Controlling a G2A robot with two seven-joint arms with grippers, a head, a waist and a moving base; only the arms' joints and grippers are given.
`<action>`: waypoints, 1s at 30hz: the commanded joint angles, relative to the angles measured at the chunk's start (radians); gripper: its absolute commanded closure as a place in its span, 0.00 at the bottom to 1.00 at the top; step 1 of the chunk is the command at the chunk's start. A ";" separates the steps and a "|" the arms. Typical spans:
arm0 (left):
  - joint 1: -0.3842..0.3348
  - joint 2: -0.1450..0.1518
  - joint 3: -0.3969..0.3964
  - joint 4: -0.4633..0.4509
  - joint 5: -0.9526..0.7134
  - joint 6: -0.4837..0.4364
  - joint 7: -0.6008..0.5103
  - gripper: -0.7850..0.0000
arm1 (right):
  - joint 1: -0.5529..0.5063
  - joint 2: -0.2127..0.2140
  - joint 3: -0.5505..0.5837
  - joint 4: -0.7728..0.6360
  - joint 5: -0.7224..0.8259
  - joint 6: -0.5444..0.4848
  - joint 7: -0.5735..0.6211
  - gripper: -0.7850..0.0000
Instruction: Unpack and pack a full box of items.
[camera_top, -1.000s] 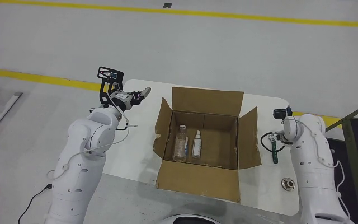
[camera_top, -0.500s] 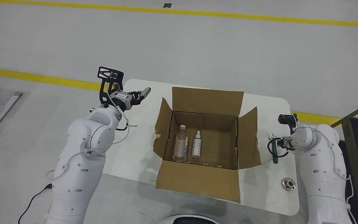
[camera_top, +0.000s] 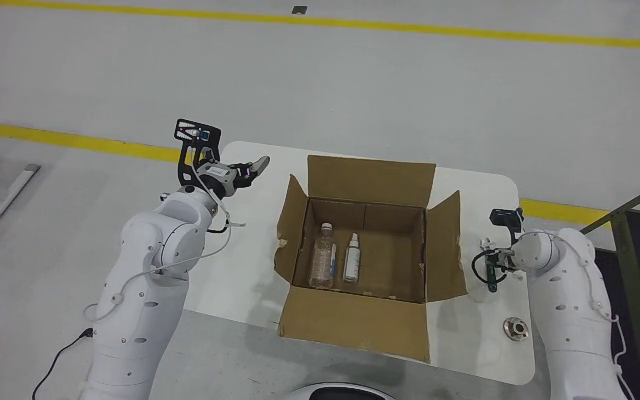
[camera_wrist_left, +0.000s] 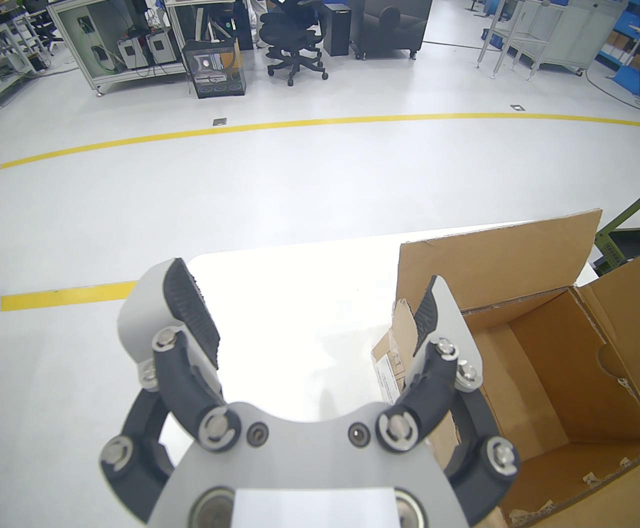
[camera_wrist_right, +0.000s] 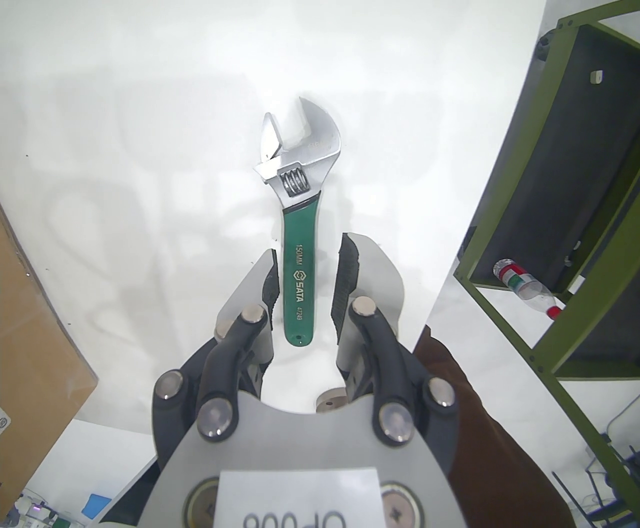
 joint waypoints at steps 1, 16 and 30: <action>0.000 0.000 0.000 0.000 0.000 0.000 0.000 0.00 | 0.004 0.002 -0.001 0.013 0.004 0.001 -0.007 0.62; 0.000 0.000 0.000 0.000 0.000 0.000 0.000 0.00 | 0.022 0.009 -0.036 0.063 0.038 -0.009 -0.037 0.63; 0.000 0.000 0.000 0.000 0.000 0.000 0.000 0.00 | 0.018 0.022 -0.045 0.060 0.056 -0.003 -0.041 0.64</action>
